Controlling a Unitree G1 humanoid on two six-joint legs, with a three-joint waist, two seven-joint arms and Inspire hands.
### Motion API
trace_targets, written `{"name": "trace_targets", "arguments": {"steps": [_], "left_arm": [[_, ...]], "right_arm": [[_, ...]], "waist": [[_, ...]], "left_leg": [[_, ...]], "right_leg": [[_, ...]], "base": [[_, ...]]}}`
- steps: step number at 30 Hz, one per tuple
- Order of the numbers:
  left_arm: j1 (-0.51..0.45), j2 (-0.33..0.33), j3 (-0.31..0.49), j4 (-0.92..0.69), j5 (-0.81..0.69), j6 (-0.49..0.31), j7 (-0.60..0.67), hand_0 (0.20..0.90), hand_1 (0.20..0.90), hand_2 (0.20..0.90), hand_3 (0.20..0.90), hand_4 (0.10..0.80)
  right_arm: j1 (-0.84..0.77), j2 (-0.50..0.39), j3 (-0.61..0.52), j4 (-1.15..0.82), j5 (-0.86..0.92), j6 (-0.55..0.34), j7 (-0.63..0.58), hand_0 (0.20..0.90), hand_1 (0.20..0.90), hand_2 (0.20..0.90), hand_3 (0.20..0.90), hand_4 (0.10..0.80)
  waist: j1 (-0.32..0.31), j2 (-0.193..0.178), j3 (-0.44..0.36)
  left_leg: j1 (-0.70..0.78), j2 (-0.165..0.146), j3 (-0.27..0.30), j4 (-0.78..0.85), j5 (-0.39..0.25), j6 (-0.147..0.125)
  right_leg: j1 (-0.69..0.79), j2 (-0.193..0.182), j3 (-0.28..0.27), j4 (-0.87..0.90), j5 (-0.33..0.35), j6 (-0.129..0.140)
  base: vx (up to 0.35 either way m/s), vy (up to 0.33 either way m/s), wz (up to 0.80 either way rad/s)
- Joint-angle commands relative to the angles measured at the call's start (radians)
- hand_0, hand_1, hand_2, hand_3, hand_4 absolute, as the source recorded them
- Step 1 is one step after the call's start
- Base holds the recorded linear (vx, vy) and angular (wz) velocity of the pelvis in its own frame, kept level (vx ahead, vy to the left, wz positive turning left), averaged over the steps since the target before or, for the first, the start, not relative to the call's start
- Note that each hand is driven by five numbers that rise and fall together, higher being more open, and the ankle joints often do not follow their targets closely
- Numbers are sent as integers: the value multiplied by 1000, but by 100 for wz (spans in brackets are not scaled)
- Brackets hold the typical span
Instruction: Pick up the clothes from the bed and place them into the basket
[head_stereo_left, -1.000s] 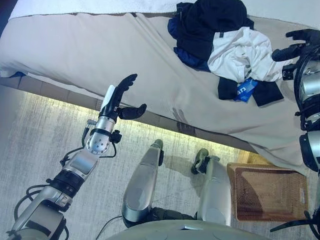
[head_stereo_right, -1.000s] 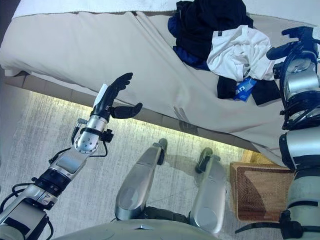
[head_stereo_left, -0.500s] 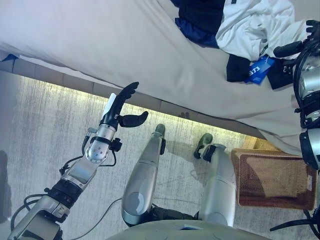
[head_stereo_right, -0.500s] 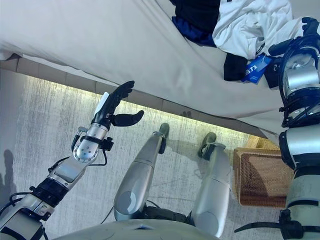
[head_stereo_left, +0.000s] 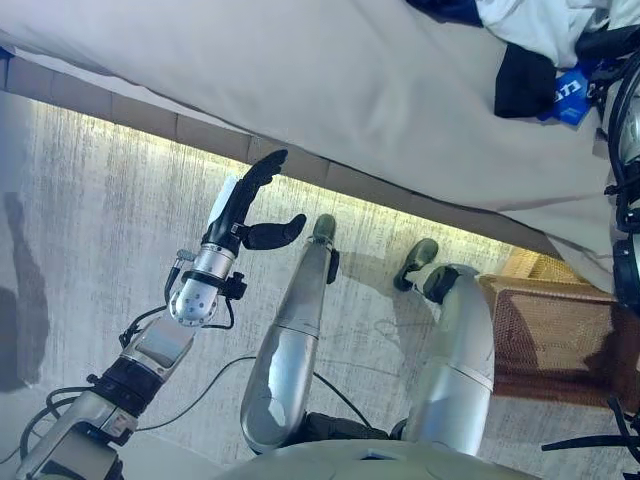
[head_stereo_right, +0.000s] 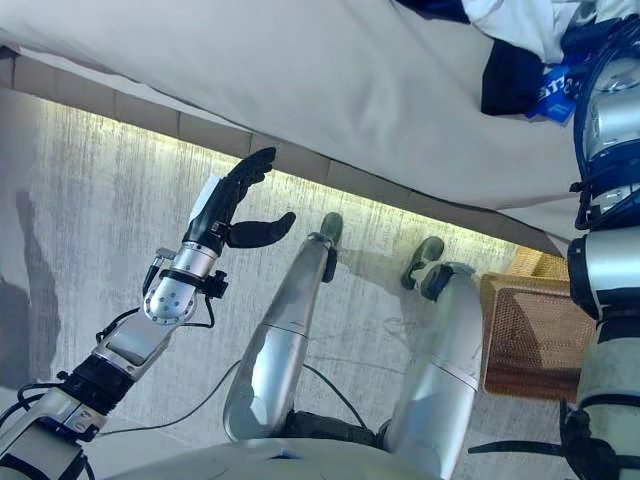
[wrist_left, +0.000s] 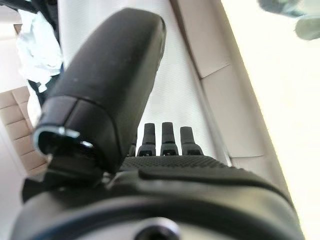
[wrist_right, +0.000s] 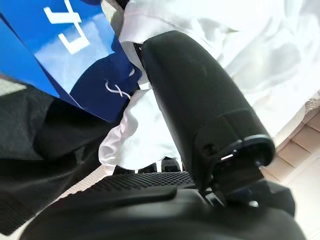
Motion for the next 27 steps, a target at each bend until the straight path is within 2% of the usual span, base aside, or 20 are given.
{"name": "trace_targets", "arguments": {"steps": [1, 3, 4, 9, 13, 22, 27], "left_arm": [[31, 33, 44, -160, 23, -125, 45, 900, 900, 900, 900, 800], [36, 36, 49, -166, 21, -133, 49, 900, 900, 900, 900, 800], [39, 37, 55, -169, 21, -136, 48, 900, 900, 900, 900, 800], [48, 55, 77, -169, 6, -148, 35, 900, 900, 900, 900, 800], [54, 58, 86, -162, 1, -151, 20, 900, 900, 900, 900, 800], [43, 45, 82, -122, -5, -134, -18, 900, 900, 900, 900, 800], [19, 26, 63, -80, -32, -82, -39, 900, 900, 900, 900, 800]], "right_arm": [[-78, -117, 91, -50, 38, -20, -30, 676, 676, 676, 639, 539], [-75, -122, 88, -45, 49, -24, -30, 467, 467, 467, 395, 295], [-73, -124, 83, -42, 54, -27, -31, 300, 300, 300, 200, 100], [-41, -135, 55, -38, 72, -60, -20, 300, 300, 300, 200, 100], [-9, -139, 43, -35, 90, -75, 8, 300, 300, 300, 200, 100], [4, -160, 31, 4, 26, -79, 99, 300, 300, 300, 200, 100], [20, -183, 33, 52, 36, -99, 199, 300, 300, 300, 200, 100]], "waist": [[7, 52, -47], [8, 51, -47], [9, 51, -47], [8, 36, -47], [7, 20, -47], [6, -16, -52], [1, -42, -128]], "left_leg": [[4, -6, 109, -16, -35, 72], [2, -6, 109, -8, -36, 70], [4, -7, 108, -6, -38, 69], [44, 0, 104, -13, -42, 66], [139, 21, 105, -51, -46, 53], [435, 40, 121, -204, -35, 26], [589, 53, 124, -345, 0, 7]], "right_leg": [[54, 83, -11, 77, -82, -10], [53, 83, -13, 81, -83, -10], [55, 84, -15, 81, -83, -10], [95, 92, -27, 65, -77, -9], [187, 98, -36, 19, -72, -11], [502, 79, -71, -154, -48, -9], [674, 87, -85, -328, -13, -7]], "base": [[0, 0, 0], [0, 0, 0], [-20, -23, 4], [-15, -13, 4], [0, 23, -6], [47, 66, -13], [104, 66, -6]]}}
